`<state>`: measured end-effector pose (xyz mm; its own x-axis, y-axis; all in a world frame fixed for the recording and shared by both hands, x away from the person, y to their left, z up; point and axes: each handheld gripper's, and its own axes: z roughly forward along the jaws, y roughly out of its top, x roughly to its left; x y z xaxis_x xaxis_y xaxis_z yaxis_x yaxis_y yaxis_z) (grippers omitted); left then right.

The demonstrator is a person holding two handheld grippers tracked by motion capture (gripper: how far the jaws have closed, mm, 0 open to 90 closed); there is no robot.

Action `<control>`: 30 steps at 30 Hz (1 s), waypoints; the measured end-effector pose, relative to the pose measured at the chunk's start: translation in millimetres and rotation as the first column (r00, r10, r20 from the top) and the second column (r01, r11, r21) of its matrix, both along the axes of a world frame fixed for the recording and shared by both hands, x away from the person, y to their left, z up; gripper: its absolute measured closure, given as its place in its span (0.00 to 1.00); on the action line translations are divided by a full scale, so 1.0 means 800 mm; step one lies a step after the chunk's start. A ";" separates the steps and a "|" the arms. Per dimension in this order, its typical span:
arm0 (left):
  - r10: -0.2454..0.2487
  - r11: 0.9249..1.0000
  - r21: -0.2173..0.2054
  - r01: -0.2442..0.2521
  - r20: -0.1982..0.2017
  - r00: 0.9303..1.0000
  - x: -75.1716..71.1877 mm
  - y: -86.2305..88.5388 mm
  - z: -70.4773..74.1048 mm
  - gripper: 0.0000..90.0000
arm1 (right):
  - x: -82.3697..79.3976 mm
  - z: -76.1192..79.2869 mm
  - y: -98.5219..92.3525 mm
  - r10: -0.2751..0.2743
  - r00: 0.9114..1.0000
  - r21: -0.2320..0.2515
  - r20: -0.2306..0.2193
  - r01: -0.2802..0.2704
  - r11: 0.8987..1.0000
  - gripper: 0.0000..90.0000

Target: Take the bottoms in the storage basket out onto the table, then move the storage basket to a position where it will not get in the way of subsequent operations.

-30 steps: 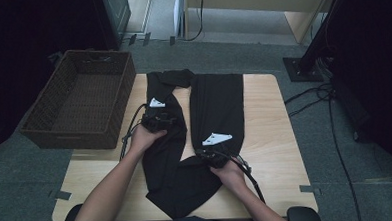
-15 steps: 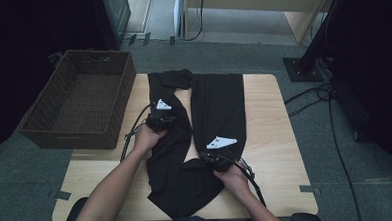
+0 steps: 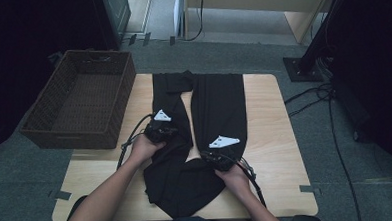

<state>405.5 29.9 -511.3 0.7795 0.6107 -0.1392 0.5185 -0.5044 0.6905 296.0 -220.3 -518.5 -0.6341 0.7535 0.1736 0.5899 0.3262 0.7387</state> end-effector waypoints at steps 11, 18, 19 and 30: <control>0.010 1.000 -0.021 -0.010 0.006 1.000 -0.005 0.003 -0.003 1.00 | 0.020 -0.004 -0.010 -0.038 0.999 0.031 0.028 0.037 0.999 0.69; 0.019 0.999 -0.029 -0.018 0.003 1.000 -0.006 0.004 -0.003 1.00 | 0.019 -0.005 -0.008 -0.037 0.998 0.008 0.052 0.036 0.999 0.70; 0.018 0.999 -0.027 -0.018 0.005 1.000 -0.006 0.004 -0.003 1.00 | 0.019 -0.004 -0.008 -0.035 0.998 0.007 0.054 0.035 0.999 0.70; 0.021 0.999 -0.032 -0.021 -0.008 1.000 -0.012 0.007 -0.003 1.00 | 0.039 0.009 -0.012 -0.069 0.995 -0.003 0.078 0.069 0.998 0.61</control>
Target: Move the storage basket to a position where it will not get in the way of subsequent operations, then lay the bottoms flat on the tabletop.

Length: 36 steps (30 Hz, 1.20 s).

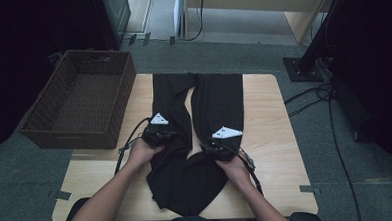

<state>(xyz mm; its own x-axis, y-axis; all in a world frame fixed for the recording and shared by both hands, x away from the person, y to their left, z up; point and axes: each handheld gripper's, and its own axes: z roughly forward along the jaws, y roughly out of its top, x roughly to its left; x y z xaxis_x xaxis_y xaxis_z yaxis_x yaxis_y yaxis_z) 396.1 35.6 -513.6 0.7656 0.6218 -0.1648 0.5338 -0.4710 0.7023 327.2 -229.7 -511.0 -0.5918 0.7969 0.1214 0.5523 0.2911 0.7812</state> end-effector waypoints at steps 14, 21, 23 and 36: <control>0.001 1.000 0.000 -0.001 0.008 1.000 -0.004 0.001 -0.001 1.00 | 0.100 0.020 0.014 -0.063 0.997 0.006 0.038 0.063 0.998 0.48; 0.002 1.000 -0.005 -0.001 0.014 1.000 -0.006 0.002 -0.002 1.00 | 0.146 0.008 0.032 -0.097 0.995 0.040 -0.012 0.097 0.994 0.42; 0.006 1.000 -0.008 -0.006 0.013 1.000 -0.007 0.002 -0.002 1.00 | 0.155 0.004 0.039 -0.105 0.994 0.027 -0.021 0.105 0.994 0.40; 0.032 0.999 -0.029 -0.032 -0.003 0.999 -0.006 0.003 -0.003 1.00 | 0.163 -0.012 0.053 -0.079 0.997 -0.088 0.022 0.081 0.993 0.72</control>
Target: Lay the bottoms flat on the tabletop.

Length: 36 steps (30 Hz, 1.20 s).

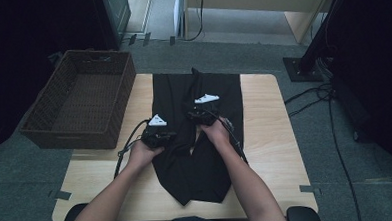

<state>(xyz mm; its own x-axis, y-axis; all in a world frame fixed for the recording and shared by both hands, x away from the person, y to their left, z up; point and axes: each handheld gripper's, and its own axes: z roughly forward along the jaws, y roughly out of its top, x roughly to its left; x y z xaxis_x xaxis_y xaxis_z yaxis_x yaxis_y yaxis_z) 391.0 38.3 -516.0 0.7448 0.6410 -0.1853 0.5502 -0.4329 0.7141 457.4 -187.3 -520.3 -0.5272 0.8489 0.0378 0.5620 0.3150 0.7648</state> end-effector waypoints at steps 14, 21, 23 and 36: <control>0.086 0.993 -0.074 -0.089 -0.035 0.996 0.030 0.013 0.028 0.65 | -0.073 0.004 -0.021 0.130 0.988 0.079 -0.086 -0.123 0.989 0.99; 0.069 0.997 -0.029 -0.070 -0.032 0.997 0.058 -0.025 0.042 0.54 | -0.140 0.000 -0.017 0.214 0.975 0.092 -0.061 -0.208 0.974 0.99; 0.056 0.998 -0.011 -0.056 -0.030 0.998 0.067 -0.041 0.042 0.52 | -0.154 0.000 -0.015 0.224 0.973 0.089 -0.058 -0.219 0.972 0.99; 0.073 0.997 0.022 -0.073 -0.003 0.997 0.115 -0.107 0.015 0.51 | -0.199 -0.002 -0.011 0.279 0.958 0.114 -0.061 -0.271 0.956 0.99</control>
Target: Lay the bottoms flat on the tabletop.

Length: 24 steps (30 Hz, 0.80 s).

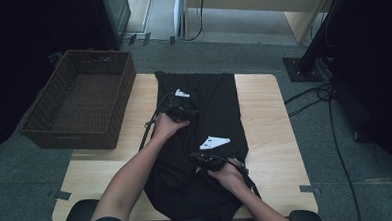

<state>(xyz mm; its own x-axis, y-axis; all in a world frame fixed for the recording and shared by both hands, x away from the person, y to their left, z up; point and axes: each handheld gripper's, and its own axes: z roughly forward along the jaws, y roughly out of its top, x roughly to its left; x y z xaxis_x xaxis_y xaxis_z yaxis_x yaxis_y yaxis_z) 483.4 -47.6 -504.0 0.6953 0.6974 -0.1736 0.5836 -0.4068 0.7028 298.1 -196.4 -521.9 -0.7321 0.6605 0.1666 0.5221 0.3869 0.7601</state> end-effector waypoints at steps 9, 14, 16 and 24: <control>-0.033 0.999 -0.002 0.033 0.039 0.999 0.005 0.008 -0.014 0.98 | -0.021 0.000 0.008 0.022 1.000 0.000 0.011 -0.022 1.000 0.93; -0.041 0.999 -0.015 0.041 0.011 0.999 0.003 0.017 -0.012 1.00 | -0.018 0.000 0.003 0.029 1.000 0.031 -0.007 -0.028 0.999 0.74; -0.058 0.998 -0.001 0.058 0.026 0.998 -0.002 0.021 -0.010 1.00 | -0.016 0.003 -0.001 0.029 1.000 0.049 0.006 -0.030 0.998 0.67; -0.088 0.996 -0.001 0.088 0.045 0.995 -0.043 0.052 -0.013 1.00 | 0.006 0.038 -0.038 -0.073 0.997 0.155 0.037 0.066 0.986 0.56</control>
<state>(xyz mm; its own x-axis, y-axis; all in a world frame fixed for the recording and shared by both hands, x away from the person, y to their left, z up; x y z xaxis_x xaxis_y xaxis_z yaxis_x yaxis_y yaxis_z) 449.4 -6.1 -514.3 0.7612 0.6325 -0.1432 0.5136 -0.4532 0.7286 302.6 -226.6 -491.3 -0.6939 0.6789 0.2401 0.5097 0.2275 0.8298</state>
